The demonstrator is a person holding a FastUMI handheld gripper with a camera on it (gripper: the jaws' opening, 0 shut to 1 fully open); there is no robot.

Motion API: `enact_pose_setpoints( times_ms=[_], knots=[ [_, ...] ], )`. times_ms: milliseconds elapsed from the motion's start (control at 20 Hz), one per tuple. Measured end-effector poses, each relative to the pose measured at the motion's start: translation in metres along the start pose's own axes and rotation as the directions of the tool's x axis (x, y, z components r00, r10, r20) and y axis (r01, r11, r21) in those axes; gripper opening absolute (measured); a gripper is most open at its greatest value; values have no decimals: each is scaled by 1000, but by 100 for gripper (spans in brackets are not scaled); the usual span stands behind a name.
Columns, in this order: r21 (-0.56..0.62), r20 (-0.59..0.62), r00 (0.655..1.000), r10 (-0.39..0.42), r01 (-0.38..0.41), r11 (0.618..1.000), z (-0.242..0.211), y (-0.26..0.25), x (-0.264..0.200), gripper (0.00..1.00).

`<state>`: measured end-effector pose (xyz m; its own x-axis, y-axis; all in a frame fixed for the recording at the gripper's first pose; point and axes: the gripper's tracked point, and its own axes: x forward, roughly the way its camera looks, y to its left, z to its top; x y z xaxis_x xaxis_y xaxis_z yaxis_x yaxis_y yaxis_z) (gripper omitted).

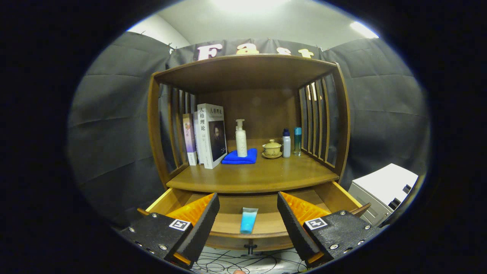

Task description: Pull open the drawer, take out the items inside it, and place them on the countertop above the cabinet.

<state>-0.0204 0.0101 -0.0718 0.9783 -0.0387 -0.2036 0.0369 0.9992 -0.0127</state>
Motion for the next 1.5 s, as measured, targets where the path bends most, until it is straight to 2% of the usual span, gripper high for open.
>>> enact_pose_setpoints(
  times_ms=[200,400,650,850,1150,1250,1500],
  knots=[
    [9,-111,992,-57,58,998,4,-10,33,94],
    [114,-261,963,-65,98,989,-22,-10,64,94],
    [21,-457,883,-113,137,990,-68,-15,89,94],
    [-14,-599,790,-128,150,989,-110,-9,101,95],
    [-56,-739,659,-140,147,987,-163,-1,111,95],
    [-76,-766,626,-147,138,987,-176,0,111,95],
    [-61,-809,573,-131,139,988,-200,7,113,90]
  ],
)
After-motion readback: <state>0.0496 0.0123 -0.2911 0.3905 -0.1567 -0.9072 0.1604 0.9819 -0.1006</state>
